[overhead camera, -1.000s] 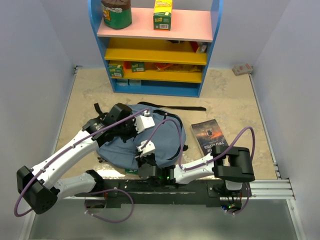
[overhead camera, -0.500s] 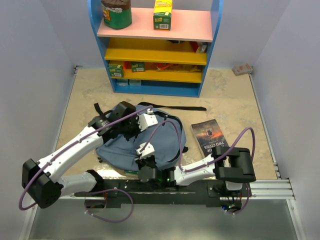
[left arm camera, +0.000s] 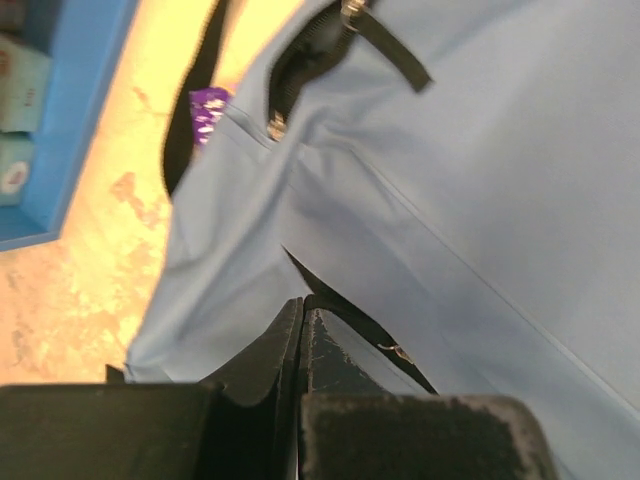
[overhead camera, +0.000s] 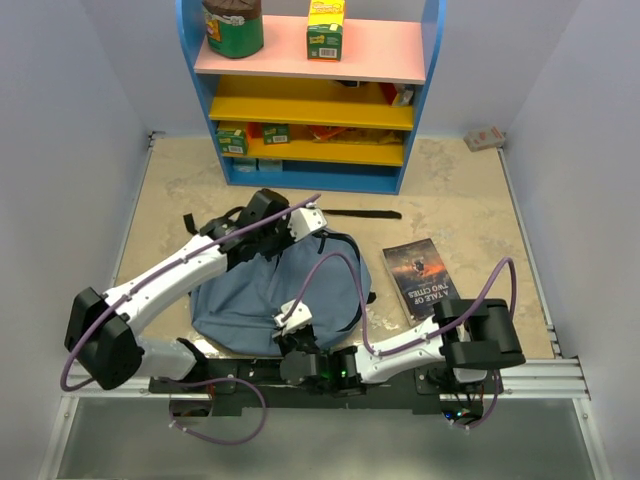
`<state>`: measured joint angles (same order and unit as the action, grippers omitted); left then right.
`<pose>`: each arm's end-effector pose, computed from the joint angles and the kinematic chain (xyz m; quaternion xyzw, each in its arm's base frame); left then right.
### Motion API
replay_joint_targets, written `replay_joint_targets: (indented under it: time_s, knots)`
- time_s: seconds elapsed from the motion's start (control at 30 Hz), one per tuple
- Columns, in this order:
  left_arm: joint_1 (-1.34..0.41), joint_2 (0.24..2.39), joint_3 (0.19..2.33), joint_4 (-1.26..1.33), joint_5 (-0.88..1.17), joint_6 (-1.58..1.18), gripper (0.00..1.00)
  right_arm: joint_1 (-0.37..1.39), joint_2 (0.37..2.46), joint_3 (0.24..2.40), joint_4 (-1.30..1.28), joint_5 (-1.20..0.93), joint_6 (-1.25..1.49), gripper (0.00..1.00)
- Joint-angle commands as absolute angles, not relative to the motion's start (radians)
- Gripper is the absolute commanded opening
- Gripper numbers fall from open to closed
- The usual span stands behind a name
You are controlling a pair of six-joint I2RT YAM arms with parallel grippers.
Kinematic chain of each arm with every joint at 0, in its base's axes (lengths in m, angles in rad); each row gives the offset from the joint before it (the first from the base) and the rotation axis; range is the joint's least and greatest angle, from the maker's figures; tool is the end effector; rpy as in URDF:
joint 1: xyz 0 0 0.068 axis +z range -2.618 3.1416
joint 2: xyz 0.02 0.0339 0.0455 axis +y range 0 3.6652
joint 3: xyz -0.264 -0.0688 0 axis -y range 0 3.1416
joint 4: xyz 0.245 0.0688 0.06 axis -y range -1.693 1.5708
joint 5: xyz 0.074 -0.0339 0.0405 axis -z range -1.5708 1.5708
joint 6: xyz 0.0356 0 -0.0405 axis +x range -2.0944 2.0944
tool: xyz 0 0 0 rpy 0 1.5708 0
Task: Pack the student bag
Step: Zip the student bag at the center of the board.
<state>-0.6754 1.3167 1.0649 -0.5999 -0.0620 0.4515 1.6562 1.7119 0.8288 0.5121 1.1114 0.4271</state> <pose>0.2184 -0.1721 0.2837 0.4905 0.7968 -0.0105 0.3527 0.0026 0.3442 0.1911 -0.1610 0.7446 0.1942 0.6180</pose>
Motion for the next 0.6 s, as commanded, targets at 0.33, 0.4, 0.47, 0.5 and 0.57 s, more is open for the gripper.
replay_joint_targets:
  time_s: [0.33, 0.4, 0.47, 0.5, 0.57]
  knots:
    - [-0.566, 1.574, 1.275, -0.27, -0.356, 0.41, 0.0, 1.744, 1.675, 0.818, 0.492, 1.124, 0.469, 0.0]
    - [-0.566, 1.6, 1.278, -0.27, -0.339, 0.402, 0.0, 1.746, 1.674, 0.819, 0.491, 1.123, 0.462, 0.0]
    - [-0.566, 1.612, 1.29, -0.288, -0.289, 0.379, 0.0, 1.746, 1.663, 0.821, 0.494, 1.114, 0.451, 0.0]
    - [-0.566, 1.612, 1.296, -0.299, -0.272, 0.371, 0.0, 1.746, 1.654, 0.822, 0.494, 1.109, 0.439, 0.0]
    - [-0.565, 1.602, 1.324, -0.359, -0.212, 0.35, 0.31, 1.73, 1.6, 0.821, 0.508, 1.115, 0.414, 0.11]
